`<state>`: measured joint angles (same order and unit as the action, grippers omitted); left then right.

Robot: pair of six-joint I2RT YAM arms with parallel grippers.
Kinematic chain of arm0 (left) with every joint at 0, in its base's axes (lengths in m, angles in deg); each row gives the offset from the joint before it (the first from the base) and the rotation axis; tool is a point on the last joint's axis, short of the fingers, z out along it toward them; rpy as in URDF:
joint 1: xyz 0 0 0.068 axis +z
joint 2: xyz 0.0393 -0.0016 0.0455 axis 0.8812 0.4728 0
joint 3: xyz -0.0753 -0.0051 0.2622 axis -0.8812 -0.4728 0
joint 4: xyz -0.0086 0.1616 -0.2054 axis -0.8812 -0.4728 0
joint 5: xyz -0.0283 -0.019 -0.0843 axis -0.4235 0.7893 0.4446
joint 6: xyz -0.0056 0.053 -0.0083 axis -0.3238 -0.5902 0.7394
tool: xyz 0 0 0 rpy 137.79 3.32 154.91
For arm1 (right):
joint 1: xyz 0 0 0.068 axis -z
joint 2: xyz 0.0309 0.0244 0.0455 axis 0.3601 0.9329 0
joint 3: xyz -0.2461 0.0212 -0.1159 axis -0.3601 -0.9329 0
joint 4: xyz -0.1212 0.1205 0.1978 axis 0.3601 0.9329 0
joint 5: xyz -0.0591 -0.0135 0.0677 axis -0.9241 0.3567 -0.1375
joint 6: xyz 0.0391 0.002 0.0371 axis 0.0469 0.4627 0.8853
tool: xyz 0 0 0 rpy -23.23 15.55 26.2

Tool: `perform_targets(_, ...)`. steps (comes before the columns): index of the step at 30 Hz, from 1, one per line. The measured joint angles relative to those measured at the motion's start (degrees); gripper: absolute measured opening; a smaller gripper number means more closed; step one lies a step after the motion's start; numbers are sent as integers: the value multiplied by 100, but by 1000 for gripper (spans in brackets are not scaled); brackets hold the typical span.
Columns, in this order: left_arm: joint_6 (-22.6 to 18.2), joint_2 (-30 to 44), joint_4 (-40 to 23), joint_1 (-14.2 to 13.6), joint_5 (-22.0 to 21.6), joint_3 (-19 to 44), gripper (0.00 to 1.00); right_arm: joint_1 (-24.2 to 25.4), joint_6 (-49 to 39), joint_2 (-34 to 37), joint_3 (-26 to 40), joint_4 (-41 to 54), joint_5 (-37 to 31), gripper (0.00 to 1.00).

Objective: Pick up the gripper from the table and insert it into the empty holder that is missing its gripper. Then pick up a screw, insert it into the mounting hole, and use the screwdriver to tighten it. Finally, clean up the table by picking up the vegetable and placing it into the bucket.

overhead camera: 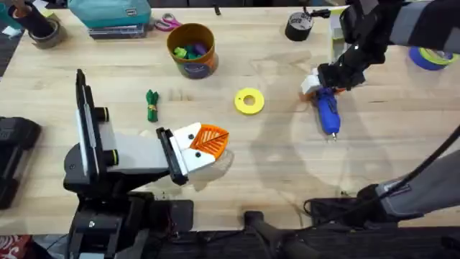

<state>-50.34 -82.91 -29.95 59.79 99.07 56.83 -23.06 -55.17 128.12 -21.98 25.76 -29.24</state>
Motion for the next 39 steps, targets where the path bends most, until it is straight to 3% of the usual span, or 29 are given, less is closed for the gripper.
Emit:
perform_targets(1, 0, 0, 0, 0, 0, 0, 15, 0, 11, 0, 0, -2, -13, 674)
perform_targets(5, 0, 0, 0, 0, 0, 0, 15, 6, 22, 17, 0, -20, -42, 123)
perform_targets(7, 0, 0, 0, 0, 0, 0, 15, 8, 49, 44, 0, -7, -37, 23)
perform_targets(20, 0, 0, 0, 0, 0, 0, 15, 7, 47, -34, 86, 328, 48, 23)
perform_targets(30, 0, 0, 0, 0, 0, 0, 15, -203, 69, -1675, 1135, 373, 74, 23)
perform_targets(33, 2, 0, 0, 0, 0, 0, 15, -561, 69, -2241, 1607, 147, 74, 23)
perform_targets(39, 0, 0, 0, 0, 0, 0, 15, -1110, 69, -2594, 1841, -584, 74, 23)
